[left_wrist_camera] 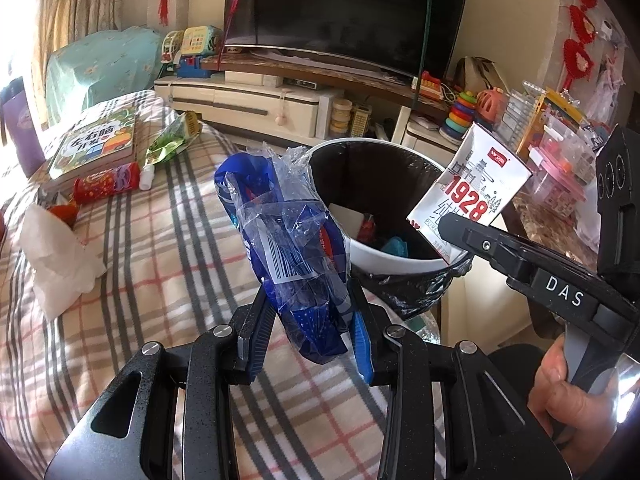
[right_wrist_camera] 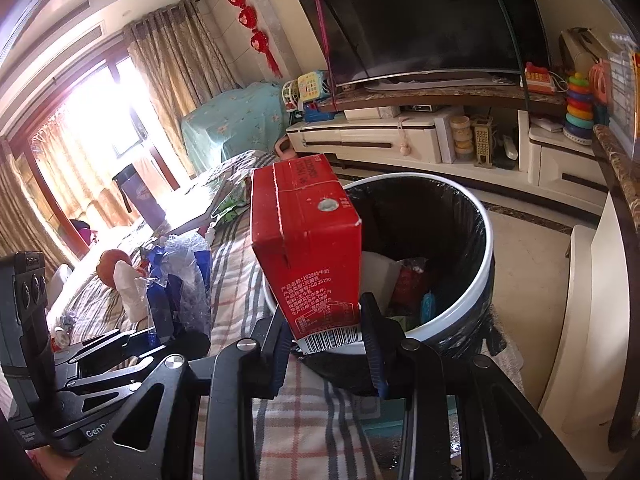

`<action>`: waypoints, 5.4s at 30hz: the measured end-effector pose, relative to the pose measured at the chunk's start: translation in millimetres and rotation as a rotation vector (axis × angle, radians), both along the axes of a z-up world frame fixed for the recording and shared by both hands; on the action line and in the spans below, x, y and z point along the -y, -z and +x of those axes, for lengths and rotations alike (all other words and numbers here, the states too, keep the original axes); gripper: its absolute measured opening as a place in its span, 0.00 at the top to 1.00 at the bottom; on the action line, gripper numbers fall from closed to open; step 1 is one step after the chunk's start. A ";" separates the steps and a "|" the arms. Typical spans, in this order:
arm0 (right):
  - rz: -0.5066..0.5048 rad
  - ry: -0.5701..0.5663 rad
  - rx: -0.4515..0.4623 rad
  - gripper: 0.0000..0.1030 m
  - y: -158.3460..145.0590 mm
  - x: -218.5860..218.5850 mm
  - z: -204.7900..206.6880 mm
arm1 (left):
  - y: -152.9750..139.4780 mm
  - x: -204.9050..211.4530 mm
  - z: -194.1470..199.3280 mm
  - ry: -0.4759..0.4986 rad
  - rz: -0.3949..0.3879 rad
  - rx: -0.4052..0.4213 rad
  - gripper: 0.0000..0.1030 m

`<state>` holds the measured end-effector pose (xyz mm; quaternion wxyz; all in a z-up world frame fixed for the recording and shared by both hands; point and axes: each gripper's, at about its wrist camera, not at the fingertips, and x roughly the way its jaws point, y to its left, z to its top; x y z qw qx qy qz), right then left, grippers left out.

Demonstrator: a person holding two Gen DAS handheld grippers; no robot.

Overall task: Collect trash
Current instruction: 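Carry the blue wrapped bottle and red carton over the bin, then lower both tools into the bin and open them to drop the bottle and carton, then move both open tools back over the trash on the bed, then grasp the orange snack wrapper with the left tool while the right tool grasps the white plastic bag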

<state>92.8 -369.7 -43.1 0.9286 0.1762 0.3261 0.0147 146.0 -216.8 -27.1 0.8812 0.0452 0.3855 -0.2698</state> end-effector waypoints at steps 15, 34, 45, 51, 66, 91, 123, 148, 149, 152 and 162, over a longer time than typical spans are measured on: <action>-0.009 0.027 -0.011 0.68 -2.7 15.3 8.1 | -5.9 23.7 8.9 0.031 0.004 0.014 0.67; -0.017 0.036 -0.042 0.68 -1.5 32.3 24.8 | -12.0 48.5 26.9 0.063 0.019 0.022 0.67; -0.022 0.039 -0.075 0.68 3.1 41.9 38.5 | -10.4 68.4 41.8 0.081 0.036 0.005 0.67; -0.027 0.042 -0.086 0.68 3.8 45.1 42.5 | -8.1 76.6 47.8 0.089 0.045 -0.002 0.67; -0.032 0.055 -0.117 0.76 9.5 58.9 54.2 | -0.6 85.6 58.4 0.094 0.056 -0.042 0.65; 0.035 -0.059 -0.057 0.22 5.9 -7.2 31.1 | 9.6 -40.1 16.8 -0.102 -0.051 -0.078 0.47; 0.033 -0.412 -0.062 0.10 15.6 -191.2 78.9 | 35.7 -260.2 13.6 -0.531 -0.086 -0.119 0.46; 0.087 -0.340 -0.048 0.53 32.5 -153.6 106.4 | 27.3 -208.9 115.7 -0.464 0.036 -0.005 0.20; 0.111 -0.333 -0.048 0.53 33.5 -148.3 105.3 | 27.9 -205.4 122.9 -0.462 0.043 0.001 0.20; 0.139 -0.334 -0.049 0.52 35.8 -143.4 106.7 | 32.7 -197.8 141.6 -0.466 0.068 0.015 0.20; 0.202 -0.358 -0.081 0.39 44.9 -140.2 115.1 | 49.3 -185.0 167.6 -0.434 0.121 -0.031 0.79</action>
